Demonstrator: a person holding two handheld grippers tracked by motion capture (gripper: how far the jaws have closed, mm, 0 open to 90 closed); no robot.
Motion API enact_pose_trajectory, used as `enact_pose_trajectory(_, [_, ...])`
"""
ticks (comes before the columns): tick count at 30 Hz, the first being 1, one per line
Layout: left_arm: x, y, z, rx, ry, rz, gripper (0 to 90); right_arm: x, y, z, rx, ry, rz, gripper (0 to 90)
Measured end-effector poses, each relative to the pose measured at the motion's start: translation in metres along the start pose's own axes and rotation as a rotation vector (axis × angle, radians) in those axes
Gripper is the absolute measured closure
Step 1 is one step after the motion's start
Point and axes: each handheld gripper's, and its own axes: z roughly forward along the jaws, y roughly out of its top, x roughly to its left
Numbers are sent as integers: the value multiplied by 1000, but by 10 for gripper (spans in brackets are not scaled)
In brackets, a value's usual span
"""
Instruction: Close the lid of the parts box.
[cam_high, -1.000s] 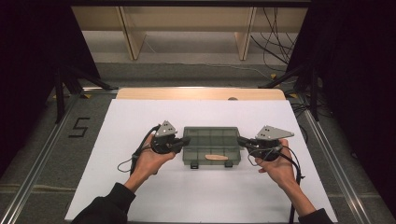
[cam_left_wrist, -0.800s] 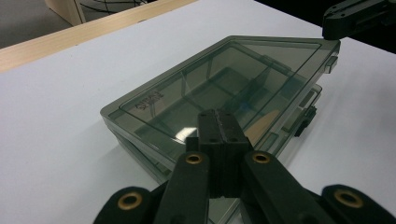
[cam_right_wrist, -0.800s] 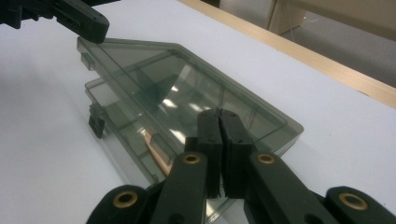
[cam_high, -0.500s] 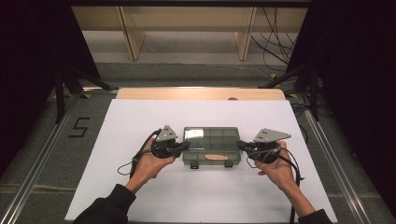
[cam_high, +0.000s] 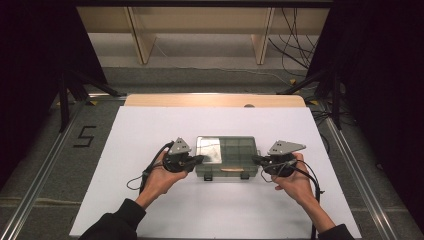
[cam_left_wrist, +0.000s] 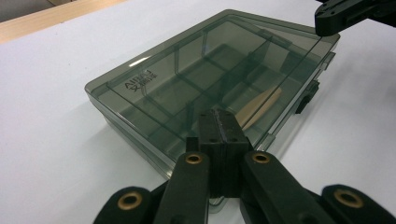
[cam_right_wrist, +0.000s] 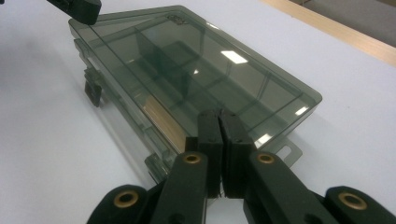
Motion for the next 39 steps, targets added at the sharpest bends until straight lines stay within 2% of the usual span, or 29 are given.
enact_pose_trajectory(1, [-1, -1, 2, -13, -1, -21, 899, 0, 0, 1, 0, 1, -4, 886])
enact_pose_trajectory(5, [0, -3, 1, 15, -7, -4, 899, 1, -2, 2, 19, 5, -8, 886])
enact_pose_trajectory(8, [-1, -5, 3, 9, 1, -16, 900, 2, -2, 3, 28, 11, -8, 886])
enact_pose_trajectory(14, [-1, -7, 4, 25, 5, -2, 899, 2, -4, 5, 44, 14, -12, 886])
enact_pose_trajectory(18, [-2, -8, 6, 17, -1, -17, 900, 2, -4, 6, 50, 10, -15, 886])
enact_pose_trajectory(19, [-1, -8, 5, 30, 0, -3, 900, 2, -4, 6, 51, 14, -15, 886])
enact_pose_trajectory(22, [-1, -9, 5, 27, 7, -4, 900, 3, -5, 6, 60, 16, -12, 886])
enact_pose_trajectory(26, [-3, -9, 6, 22, 7, -23, 899, 2, -5, 7, 62, 12, -11, 886])
enact_pose_trajectory(29, [-3, -10, 7, 24, 1, -11, 900, 2, -7, 7, 67, 13, -4, 886])
enact_pose_trajectory(30, [-2, -10, 7, 40, 2, 3, 899, 2, -8, 8, 69, 11, -4, 886])
enact_pose_trajectory(39, [-3, -11, 6, 40, 10, 6, 899, 3, -8, 8, 71, 11, -4, 886])
